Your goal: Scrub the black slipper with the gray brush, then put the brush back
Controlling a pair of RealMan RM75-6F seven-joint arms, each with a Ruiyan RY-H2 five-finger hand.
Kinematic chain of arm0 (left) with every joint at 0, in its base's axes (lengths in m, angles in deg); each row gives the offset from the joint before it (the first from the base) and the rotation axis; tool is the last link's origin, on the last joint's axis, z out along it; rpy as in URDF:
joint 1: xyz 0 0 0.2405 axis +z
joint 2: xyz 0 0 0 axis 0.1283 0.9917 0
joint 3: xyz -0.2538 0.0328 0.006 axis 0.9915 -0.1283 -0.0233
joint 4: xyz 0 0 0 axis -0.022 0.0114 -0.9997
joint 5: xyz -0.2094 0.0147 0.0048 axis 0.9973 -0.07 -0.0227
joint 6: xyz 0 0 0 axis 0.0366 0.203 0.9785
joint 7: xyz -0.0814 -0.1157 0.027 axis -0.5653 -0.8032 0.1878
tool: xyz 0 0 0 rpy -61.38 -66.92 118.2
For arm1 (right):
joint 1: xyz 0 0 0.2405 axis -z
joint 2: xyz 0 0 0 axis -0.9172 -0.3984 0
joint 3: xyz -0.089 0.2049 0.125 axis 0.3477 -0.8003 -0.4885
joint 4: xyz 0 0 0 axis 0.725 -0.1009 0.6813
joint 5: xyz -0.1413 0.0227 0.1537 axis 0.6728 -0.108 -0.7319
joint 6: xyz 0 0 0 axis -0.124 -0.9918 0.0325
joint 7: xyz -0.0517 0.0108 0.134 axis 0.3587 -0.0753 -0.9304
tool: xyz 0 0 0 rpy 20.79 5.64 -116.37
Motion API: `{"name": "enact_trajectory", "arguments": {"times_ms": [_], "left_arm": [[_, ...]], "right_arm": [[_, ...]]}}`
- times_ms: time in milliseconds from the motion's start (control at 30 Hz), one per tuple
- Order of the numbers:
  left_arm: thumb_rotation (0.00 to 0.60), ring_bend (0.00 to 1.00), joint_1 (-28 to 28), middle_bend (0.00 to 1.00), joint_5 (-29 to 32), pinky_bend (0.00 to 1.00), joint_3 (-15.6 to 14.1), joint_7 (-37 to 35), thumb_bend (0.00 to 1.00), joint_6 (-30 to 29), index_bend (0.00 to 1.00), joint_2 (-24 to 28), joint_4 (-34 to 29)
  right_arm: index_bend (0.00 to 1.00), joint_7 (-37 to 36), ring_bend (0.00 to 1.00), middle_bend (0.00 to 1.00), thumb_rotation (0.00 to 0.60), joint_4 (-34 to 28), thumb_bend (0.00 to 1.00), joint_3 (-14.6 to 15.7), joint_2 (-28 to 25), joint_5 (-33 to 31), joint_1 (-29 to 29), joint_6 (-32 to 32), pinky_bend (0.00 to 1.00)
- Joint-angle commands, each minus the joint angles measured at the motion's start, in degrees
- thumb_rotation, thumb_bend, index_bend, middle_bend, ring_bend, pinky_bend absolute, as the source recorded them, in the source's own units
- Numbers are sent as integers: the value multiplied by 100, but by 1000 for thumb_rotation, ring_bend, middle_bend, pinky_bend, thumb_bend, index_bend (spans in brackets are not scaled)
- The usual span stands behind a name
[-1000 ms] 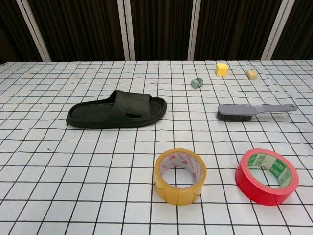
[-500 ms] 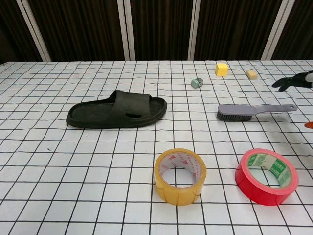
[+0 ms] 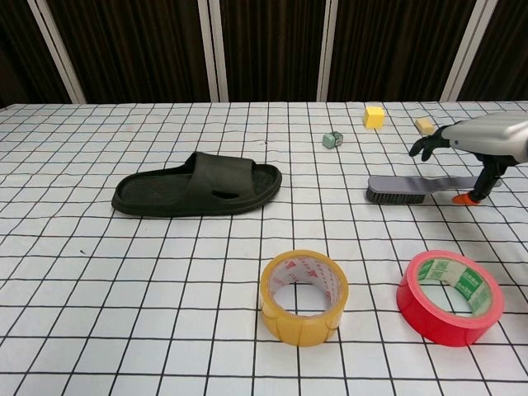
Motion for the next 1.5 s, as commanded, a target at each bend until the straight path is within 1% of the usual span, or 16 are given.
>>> {"name": "enact_trajectory", "arguments": {"times_ms": [33,400,567,800,933,1033,1100,1233,1500], "left_arm": [[600,0,-6,0,29,41,11,-8,41,22,0,0,3],[600,0,-58,0,140,41,26,-24,41,190,0,15,25],[600,0,-54,0,132,41,26,-58,41,175,0,31,23],[600,0,-65,0,136,41,13,-87,41,217,0,53,18],[600,0,-77,0,151,41,7,-90,42,256,0,57,22],[600,0,-85,0,161,41,6,-95,44,279,0,63,24],[600,0,-85,0,164,41,6,-106,46,279,0,66,25],[600,0,-85,0,170,41,4,-128,46,286,0,73,34],[600,0,-82,0,155,41,-5,-147,46,275,0,81,36]], "right_arm": [[160,36,54,206,600,178,344,25,160,-90,-142,-67,0],[197,222,97,237,600,182,344,144,374,-127,-291,197,1],[215,320,123,256,600,138,344,162,449,-156,-335,357,28],[259,347,153,288,600,334,344,142,690,-223,-438,482,61],[263,364,156,291,600,476,344,163,814,-240,-496,477,62],[285,363,170,305,600,578,344,176,895,-263,-539,459,79],[294,364,176,310,600,613,344,187,927,-253,-555,477,93],[346,354,201,336,600,640,344,200,971,-217,-570,548,125],[370,314,223,355,600,720,344,241,1040,-171,-582,615,145]]}}
